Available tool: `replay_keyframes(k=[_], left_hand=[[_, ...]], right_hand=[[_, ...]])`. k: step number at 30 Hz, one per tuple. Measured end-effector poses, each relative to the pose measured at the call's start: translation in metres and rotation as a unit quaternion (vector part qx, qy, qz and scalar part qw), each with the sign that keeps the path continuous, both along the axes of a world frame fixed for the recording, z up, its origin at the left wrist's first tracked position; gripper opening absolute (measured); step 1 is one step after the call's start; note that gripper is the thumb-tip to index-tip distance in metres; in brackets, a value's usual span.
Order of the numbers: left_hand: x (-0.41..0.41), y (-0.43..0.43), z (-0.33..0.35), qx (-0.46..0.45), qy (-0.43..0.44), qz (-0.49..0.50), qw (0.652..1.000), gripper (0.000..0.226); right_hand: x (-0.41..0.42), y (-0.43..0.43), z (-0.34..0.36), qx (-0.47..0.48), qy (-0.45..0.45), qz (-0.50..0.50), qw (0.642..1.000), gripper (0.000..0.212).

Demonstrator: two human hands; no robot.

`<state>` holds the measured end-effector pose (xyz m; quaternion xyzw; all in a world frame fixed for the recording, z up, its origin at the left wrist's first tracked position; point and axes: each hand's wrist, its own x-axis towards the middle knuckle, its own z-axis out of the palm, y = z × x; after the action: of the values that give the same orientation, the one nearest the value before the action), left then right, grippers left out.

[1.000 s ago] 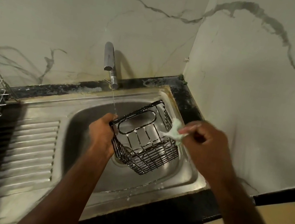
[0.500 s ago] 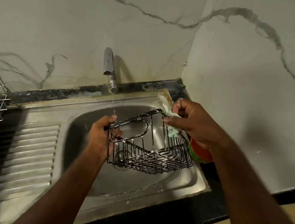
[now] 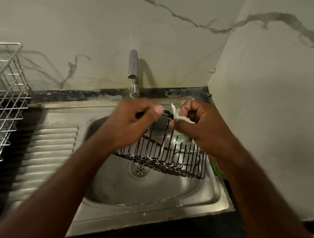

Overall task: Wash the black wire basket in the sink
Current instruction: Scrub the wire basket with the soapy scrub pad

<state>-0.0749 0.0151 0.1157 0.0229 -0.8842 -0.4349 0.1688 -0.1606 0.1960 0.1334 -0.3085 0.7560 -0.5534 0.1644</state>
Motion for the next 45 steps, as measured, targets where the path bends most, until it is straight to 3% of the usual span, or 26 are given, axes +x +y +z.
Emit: replay_keyframes(k=[6,9,13,19,22,25,28,33,36,38,40,45], left_hand=[[-0.011,0.01,-0.018,0.098,-0.031,-0.007,0.995,0.029],[-0.009,0.018,-0.026,0.157,-0.057,0.004,0.986,0.033],[-0.008,0.019,-0.029,0.254,-0.089,0.004,0.963,0.046],[-0.007,0.017,-0.035,0.284,-0.118,0.043,0.95,0.036],[-0.007,0.02,-0.033,0.278,-0.105,0.036,0.954,0.036],[-0.007,0.025,-0.032,0.283,-0.093,0.048,0.953,0.035],[-0.007,0.023,-0.031,0.326,-0.073,0.065,0.94,0.042],[-0.001,0.019,-0.028,0.351,-0.048,0.103,0.929,0.046],[-0.002,0.019,-0.028,0.355,-0.035,0.121,0.926,0.044],[-0.004,0.02,-0.03,0.339,-0.031,0.144,0.929,0.038],[-0.004,0.023,-0.032,0.327,-0.019,0.162,0.931,0.041],[-0.001,0.019,-0.035,0.326,0.016,0.197,0.925,0.046]], right_hand=[[-0.003,0.002,-0.003,0.039,0.032,-0.038,0.998,0.018],[0.005,0.003,0.002,0.089,0.133,-0.067,0.985,0.013],[0.032,0.0,0.005,0.183,0.245,0.039,0.951,0.021],[0.063,0.018,0.012,0.23,0.24,0.222,0.917,0.022],[0.047,0.014,0.017,0.201,0.206,0.153,0.945,0.022],[0.034,0.001,0.011,0.215,0.257,0.025,0.942,0.026],[0.047,-0.004,0.004,0.21,0.262,0.058,0.94,0.025],[0.056,0.019,0.001,0.167,0.127,0.191,0.959,0.017],[0.036,0.021,-0.004,0.13,0.046,0.082,0.987,0.017],[0.024,0.011,-0.01,0.122,0.104,-0.053,0.986,0.016],[0.025,0.002,-0.016,0.14,0.165,-0.095,0.972,0.018],[0.07,0.008,-0.028,0.165,0.206,0.026,0.964,0.022]])
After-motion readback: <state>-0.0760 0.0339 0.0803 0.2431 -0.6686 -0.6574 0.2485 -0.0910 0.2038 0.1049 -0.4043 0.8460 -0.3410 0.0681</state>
